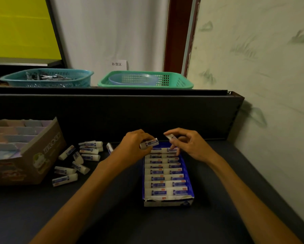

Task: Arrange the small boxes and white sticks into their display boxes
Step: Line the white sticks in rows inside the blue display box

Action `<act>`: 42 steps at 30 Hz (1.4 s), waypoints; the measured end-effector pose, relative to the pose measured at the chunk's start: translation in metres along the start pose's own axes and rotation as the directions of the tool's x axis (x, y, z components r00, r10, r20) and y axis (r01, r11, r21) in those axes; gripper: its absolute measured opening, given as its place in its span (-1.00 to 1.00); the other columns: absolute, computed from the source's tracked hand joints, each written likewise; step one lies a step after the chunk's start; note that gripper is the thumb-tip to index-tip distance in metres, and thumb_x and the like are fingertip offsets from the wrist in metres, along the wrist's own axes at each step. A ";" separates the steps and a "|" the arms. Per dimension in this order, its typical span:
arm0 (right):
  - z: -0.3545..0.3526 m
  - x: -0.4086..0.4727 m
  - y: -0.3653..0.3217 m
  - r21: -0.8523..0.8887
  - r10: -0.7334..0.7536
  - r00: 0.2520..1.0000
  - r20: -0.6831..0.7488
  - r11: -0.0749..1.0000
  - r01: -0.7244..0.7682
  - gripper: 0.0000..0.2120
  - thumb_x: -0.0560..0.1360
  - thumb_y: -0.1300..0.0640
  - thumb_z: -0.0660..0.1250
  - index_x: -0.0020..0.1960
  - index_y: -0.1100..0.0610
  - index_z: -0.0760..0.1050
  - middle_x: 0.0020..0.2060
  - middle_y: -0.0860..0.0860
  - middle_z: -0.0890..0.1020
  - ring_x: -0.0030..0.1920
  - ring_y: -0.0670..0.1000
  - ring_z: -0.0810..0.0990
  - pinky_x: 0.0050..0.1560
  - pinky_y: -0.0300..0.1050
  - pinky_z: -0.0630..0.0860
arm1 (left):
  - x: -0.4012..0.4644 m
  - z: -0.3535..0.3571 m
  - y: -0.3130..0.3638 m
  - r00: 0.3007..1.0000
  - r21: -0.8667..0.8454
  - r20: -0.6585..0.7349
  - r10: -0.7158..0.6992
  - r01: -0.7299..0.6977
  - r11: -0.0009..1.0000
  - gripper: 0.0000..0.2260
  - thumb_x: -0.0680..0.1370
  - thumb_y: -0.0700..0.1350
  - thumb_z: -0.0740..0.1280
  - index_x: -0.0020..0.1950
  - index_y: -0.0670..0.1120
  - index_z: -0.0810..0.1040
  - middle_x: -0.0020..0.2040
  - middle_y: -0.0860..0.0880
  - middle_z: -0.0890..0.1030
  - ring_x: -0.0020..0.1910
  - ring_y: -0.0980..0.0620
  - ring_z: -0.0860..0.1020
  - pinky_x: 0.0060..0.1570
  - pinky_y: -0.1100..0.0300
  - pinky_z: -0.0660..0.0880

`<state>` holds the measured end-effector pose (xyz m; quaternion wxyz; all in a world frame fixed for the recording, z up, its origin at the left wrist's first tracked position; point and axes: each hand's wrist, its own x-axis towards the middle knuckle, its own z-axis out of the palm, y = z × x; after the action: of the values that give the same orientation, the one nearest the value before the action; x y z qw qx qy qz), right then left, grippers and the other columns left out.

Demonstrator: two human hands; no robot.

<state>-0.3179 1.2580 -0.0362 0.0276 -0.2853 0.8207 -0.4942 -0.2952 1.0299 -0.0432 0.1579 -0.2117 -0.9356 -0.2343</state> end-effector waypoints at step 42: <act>-0.001 0.004 0.017 -0.563 0.110 0.982 0.153 0.826 -0.005 -0.76 0.46 0.00 0.40 0.12 -0.07 0.56 0.06 -0.18 0.48 0.13 -0.16 0.41 0.13 -0.26 0.33 | 0.007 0.012 0.000 0.955 0.184 0.296 0.025 -0.083 0.979 -0.72 0.54 -0.03 0.32 0.24 0.05 0.54 0.23 0.06 0.44 0.17 0.14 0.39 0.13 0.23 0.39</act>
<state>-0.3291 1.2623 -0.0488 0.0312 -0.2989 0.9319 -0.2032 -0.3031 1.0383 -0.0504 0.0442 -0.2530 -0.9609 -0.1033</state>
